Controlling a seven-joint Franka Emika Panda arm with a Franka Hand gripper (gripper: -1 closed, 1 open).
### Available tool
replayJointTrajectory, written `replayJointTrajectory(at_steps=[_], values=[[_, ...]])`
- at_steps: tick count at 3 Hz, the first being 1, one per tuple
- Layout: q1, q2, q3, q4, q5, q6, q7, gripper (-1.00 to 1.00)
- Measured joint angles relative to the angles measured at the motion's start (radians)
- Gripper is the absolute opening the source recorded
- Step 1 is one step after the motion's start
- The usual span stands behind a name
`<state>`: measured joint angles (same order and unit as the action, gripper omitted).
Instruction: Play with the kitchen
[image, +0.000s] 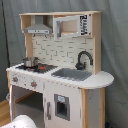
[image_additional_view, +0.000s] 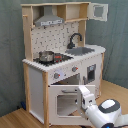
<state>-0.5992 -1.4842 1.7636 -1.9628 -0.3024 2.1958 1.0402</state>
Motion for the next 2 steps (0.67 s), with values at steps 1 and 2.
replayJointTrajectory(at_steps=[1, 2], values=[[-0.005, 0.000, -0.032, 0.069, -0.030, -0.023, -0.079, 1.00], [-0.018, 0.000, -0.075, 0.120, -0.050, -0.021, -0.183, 1.00]])
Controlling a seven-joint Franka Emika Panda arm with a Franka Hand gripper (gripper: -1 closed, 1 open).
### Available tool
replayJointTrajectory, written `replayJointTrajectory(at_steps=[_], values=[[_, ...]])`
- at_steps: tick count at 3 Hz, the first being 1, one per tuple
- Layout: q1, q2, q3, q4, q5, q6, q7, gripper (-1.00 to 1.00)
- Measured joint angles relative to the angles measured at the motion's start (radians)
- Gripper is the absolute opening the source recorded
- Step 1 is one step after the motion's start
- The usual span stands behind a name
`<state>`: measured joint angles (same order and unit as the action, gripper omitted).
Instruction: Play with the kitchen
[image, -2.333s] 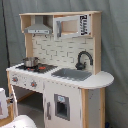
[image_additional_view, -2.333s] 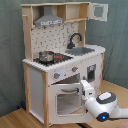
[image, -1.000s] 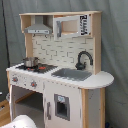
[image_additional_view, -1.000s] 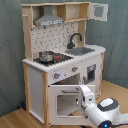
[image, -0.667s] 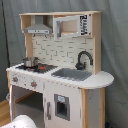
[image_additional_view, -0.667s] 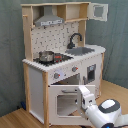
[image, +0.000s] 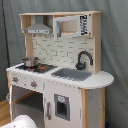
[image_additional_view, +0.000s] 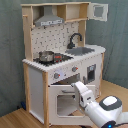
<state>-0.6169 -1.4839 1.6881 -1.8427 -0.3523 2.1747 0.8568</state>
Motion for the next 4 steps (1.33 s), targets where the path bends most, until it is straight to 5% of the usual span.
replayJointTrajectory(at_steps=[2, 4], values=[[-0.018, 0.015, -0.056, 0.053, 0.001, 0.015, -0.233, 1.00], [-0.001, 0.056, -0.110, 0.054, 0.017, 0.004, -0.459, 1.00]])
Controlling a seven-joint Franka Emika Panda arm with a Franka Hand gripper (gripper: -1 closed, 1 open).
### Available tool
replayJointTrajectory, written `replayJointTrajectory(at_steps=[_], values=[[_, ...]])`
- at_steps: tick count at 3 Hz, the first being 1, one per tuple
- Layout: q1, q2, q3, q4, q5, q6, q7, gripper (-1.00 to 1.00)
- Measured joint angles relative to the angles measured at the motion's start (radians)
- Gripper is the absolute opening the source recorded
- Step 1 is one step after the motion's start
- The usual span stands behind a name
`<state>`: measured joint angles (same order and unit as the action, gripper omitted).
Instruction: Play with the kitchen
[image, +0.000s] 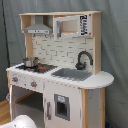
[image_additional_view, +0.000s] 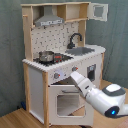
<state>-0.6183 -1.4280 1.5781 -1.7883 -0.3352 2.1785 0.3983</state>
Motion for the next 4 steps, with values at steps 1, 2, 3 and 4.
replayJointTrajectory(at_steps=[1, 2, 3, 4], values=[[0.016, 0.029, -0.024, -0.002, 0.011, -0.016, -0.109, 1.00], [0.035, 0.060, -0.042, -0.002, 0.021, -0.045, -0.213, 1.00], [0.054, 0.096, -0.054, -0.002, 0.031, -0.084, -0.313, 1.00], [0.070, 0.131, -0.064, -0.003, 0.039, -0.138, -0.392, 1.00]])
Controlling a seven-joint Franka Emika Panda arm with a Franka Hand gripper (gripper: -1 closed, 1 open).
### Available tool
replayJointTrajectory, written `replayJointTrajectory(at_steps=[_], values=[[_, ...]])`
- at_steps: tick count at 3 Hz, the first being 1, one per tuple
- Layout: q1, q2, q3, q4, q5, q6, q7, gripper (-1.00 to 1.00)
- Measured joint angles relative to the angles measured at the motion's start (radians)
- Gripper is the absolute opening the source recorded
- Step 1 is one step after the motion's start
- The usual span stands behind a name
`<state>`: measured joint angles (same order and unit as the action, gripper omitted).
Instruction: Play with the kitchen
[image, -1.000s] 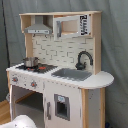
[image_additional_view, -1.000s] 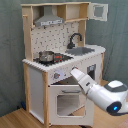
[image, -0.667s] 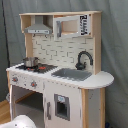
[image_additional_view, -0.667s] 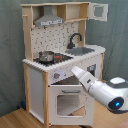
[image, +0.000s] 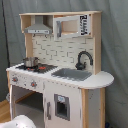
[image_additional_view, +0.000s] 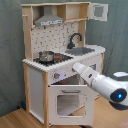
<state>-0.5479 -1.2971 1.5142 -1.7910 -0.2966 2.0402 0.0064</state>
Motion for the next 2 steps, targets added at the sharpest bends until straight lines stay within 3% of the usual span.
replayJointTrajectory(at_steps=[2], values=[[0.053, 0.080, -0.027, 0.002, 0.017, -0.149, -0.147, 1.00]])
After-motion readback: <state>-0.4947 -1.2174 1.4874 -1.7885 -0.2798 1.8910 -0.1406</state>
